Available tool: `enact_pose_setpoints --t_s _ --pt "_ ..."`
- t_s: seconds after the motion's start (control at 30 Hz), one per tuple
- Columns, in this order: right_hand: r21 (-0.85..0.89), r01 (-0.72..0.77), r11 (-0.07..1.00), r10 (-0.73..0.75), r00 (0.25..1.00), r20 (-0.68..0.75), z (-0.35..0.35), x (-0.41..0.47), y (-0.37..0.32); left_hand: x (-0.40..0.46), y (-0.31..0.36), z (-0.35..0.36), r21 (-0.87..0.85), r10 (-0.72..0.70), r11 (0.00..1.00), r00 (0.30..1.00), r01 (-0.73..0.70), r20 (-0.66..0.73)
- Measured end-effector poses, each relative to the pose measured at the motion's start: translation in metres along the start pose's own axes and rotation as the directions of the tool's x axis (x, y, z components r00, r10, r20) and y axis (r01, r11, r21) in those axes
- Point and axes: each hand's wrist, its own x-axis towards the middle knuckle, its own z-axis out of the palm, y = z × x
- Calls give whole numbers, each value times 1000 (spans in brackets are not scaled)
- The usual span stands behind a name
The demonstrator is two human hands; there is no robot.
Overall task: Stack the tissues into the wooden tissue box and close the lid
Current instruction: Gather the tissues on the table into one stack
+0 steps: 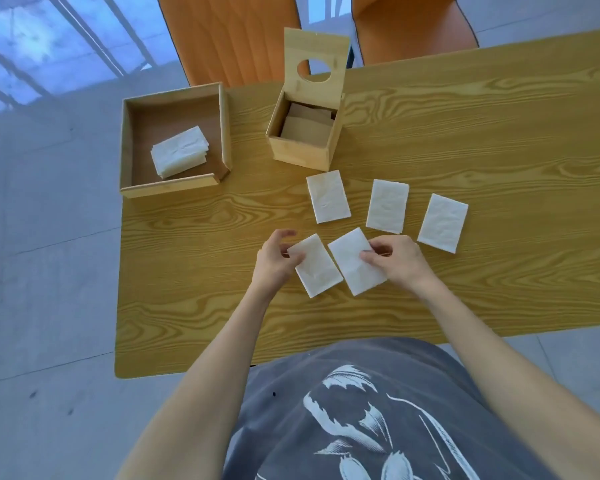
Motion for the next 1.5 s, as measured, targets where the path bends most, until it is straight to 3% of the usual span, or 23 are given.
enact_pose_setpoints --t_s 0.13,0.23,0.43,0.67,1.13,1.3,1.5 --pt "348 -60 936 39 997 66 7 3 -13 0 -7 2 -166 -48 985 999 47 2" --pt "437 -106 893 40 987 156 18 7 -19 0 -9 1 -283 -89 955 996 92 22" --pt "361 -84 929 12 980 199 48 17 -26 0 -13 1 -393 -108 912 993 115 40" --pt "17 80 997 -81 994 70 65 21 -31 3 -13 1 -457 -138 879 990 136 29" --pt "-292 137 946 -160 986 -55 76 23 -32 2 -6 5 -630 -248 740 966 236 71" --pt "-369 121 921 -178 977 -122 75 24 -33 -2 -13 13 -620 -268 752 963 223 22" --pt "-457 225 860 -363 901 -239 65 39 -44 1 -9 13 -642 -301 743 951 188 -69"
